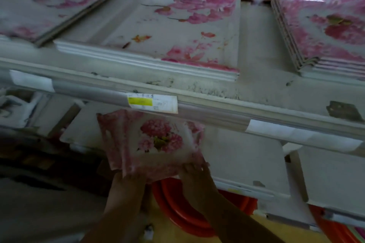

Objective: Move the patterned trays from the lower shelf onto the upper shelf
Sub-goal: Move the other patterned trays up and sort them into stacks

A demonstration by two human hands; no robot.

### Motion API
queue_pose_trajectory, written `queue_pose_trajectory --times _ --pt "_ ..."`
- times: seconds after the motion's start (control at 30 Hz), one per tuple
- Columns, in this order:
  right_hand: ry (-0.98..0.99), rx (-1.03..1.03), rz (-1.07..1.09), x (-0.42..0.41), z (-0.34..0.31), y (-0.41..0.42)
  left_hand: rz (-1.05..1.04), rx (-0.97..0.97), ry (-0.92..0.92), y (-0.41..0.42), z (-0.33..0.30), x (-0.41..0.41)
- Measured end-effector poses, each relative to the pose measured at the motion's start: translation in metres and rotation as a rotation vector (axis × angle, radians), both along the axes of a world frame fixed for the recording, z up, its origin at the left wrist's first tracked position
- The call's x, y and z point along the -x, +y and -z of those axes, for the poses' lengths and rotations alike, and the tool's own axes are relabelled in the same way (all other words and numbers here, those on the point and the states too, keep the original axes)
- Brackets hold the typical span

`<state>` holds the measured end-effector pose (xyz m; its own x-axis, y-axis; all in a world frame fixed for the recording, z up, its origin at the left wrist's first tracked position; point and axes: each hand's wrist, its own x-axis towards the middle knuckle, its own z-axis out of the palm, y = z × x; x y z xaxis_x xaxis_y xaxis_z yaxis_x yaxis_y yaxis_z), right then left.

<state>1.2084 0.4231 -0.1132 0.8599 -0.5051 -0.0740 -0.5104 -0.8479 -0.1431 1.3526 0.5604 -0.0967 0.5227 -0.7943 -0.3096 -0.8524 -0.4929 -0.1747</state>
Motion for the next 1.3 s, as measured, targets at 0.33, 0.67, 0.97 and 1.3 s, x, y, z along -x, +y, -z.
queue_pose_trajectory --times 0.33,0.67,0.97,1.3 --pt "-0.078 -0.027 0.008 -0.025 -0.083 -0.011 -0.011 0.136 -0.084 0.03 -0.104 -0.004" --pt "-0.168 0.043 -0.004 -0.02 -0.188 0.057 0.024 0.389 -0.32 0.099 -0.194 0.013" --pt "-0.267 0.009 -0.009 0.008 -0.302 0.131 0.152 0.602 -0.61 0.164 -0.28 0.031" --pt "-0.659 -0.461 0.011 0.017 -0.359 0.186 0.233 0.874 -0.859 0.215 -0.346 0.057"
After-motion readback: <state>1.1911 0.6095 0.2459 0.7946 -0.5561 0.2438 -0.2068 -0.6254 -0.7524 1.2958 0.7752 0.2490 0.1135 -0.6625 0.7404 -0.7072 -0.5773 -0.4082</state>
